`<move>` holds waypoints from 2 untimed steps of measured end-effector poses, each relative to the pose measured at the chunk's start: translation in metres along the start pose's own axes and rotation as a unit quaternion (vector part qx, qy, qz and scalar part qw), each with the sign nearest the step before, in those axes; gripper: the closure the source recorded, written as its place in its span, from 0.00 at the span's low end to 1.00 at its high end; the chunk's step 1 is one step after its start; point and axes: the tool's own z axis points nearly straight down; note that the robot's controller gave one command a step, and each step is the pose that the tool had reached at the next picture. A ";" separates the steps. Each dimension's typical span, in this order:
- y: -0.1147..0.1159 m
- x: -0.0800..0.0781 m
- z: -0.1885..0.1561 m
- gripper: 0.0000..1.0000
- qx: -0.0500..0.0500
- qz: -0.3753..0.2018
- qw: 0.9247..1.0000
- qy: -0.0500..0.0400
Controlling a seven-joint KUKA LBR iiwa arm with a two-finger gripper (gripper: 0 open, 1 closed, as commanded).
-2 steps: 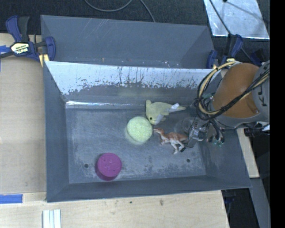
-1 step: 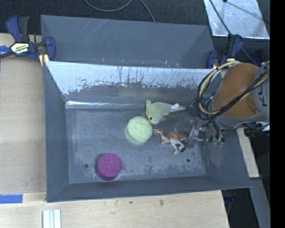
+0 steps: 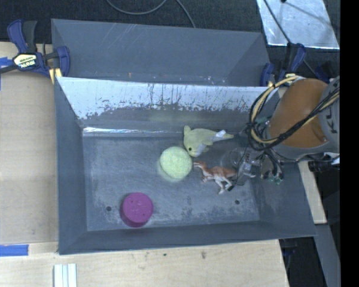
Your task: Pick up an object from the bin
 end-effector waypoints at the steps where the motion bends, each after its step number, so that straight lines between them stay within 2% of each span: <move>1: 0.000 0.000 -0.012 1.00 0.001 -0.001 1.000 0.004; 2: -0.001 0.002 -0.024 1.00 0.002 -0.001 1.000 0.009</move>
Offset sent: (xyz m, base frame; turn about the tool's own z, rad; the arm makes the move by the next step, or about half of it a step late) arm 0.0001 -0.0001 0.0663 -0.0001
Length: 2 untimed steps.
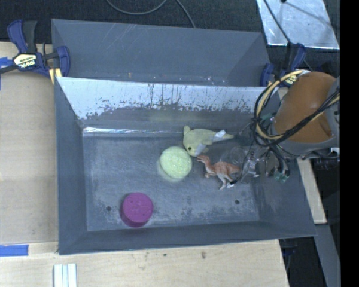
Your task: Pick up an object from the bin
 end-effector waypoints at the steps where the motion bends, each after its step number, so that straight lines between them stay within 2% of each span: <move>1: 0.000 0.000 -0.016 1.00 0.000 0.000 1.000 0.000; 2: 0.000 -0.001 -0.029 1.00 0.000 0.000 1.000 0.000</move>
Offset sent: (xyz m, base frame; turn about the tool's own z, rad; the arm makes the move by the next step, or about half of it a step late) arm -0.0002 -0.0001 0.0656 0.0000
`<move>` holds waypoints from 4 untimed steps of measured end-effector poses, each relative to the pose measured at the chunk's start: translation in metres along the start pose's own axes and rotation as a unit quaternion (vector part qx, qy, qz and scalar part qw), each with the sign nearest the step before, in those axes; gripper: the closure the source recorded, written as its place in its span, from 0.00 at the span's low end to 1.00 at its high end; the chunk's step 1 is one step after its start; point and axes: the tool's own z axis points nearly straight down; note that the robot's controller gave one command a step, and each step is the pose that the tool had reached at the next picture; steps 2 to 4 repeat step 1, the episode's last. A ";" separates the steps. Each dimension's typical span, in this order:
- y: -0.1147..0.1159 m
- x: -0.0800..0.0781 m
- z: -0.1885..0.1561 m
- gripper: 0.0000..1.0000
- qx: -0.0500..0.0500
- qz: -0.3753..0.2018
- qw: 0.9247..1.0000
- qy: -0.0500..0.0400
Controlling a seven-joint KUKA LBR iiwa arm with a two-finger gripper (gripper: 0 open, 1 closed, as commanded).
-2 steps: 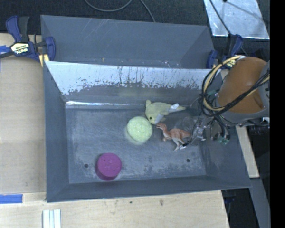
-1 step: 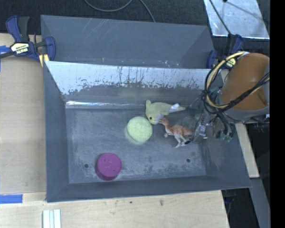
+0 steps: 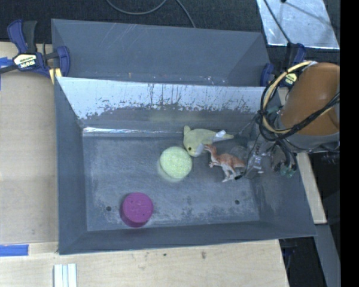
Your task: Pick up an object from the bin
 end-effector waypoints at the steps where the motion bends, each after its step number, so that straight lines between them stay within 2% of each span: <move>1: 0.000 0.000 -0.014 1.00 0.000 0.000 1.000 0.000; 4: 0.000 0.000 -0.014 1.00 0.000 0.000 1.000 0.000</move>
Offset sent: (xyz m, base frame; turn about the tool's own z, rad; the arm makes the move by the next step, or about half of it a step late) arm 0.0000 0.0000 0.0162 0.0000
